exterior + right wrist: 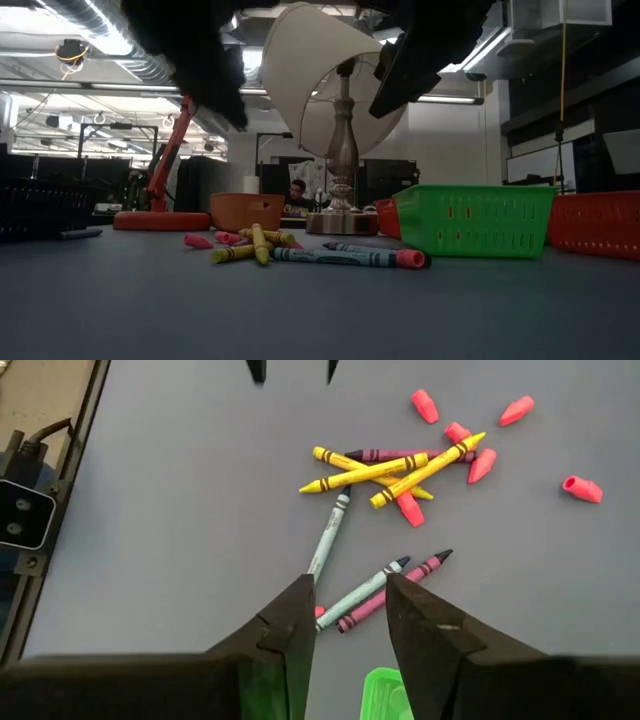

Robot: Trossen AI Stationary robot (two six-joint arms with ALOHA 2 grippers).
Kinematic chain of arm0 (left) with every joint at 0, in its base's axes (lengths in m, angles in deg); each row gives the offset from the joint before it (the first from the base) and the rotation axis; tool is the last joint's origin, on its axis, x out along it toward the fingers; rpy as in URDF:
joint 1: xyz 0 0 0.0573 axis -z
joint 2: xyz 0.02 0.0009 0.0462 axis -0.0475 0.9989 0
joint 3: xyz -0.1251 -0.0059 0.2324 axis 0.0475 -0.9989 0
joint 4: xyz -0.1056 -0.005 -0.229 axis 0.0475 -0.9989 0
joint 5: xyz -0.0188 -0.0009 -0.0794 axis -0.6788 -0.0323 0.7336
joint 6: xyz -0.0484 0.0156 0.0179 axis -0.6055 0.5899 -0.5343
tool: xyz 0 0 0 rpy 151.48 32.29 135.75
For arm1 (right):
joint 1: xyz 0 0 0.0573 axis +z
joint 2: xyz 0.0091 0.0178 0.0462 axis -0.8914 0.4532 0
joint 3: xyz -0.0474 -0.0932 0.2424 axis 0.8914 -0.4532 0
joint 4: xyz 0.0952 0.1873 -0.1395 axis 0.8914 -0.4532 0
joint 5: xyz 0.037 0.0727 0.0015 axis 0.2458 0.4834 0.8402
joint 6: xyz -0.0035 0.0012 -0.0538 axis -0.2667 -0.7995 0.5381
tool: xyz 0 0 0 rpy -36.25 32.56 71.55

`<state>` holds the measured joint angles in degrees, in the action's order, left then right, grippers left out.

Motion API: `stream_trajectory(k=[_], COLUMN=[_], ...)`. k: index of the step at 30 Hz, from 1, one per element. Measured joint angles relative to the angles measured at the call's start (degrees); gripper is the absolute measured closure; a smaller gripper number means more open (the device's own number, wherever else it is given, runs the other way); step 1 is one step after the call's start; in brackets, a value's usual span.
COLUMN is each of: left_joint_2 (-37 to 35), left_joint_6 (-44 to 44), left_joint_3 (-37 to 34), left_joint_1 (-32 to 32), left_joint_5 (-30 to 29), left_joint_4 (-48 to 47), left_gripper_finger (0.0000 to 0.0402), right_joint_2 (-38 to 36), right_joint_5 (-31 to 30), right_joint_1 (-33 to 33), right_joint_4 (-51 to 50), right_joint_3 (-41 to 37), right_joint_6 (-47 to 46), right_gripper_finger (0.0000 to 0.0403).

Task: Sort crayons
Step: Put the yellow crayon into the bottom dark orange bin

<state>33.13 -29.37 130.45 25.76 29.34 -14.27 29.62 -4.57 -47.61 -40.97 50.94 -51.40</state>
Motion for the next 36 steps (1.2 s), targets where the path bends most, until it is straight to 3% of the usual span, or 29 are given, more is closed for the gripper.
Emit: stream_trajectory(k=[12, 22, 36], left_joint_2=[9.88, 13.68, 15.62], left_joint_6=[-12.16, -22.73, -25.98], left_joint_3=[0.0, 0.0, 0.13], left_joint_1=[1.93, 1.93, 1.73], left_joint_5=[-2.59, -3.88, -6.48], left_joint_4=[0.71, 0.93, 2.5], left_gripper_finger=[0.0262, 0.0263, 0.0267], right_joint_2=[0.0, 0.0, 0.0], right_joint_5=[-0.02, -0.06, -0.94], right_joint_1=[-0.02, -0.02, -0.02], right_joint_4=[-0.16, -0.18, -0.25], right_joint_3=[0.0, 0.0, 0.0], right_joint_6=[-0.13, 0.27, 0.35], right_gripper_finger=[0.0281, 0.0281, 0.0281])
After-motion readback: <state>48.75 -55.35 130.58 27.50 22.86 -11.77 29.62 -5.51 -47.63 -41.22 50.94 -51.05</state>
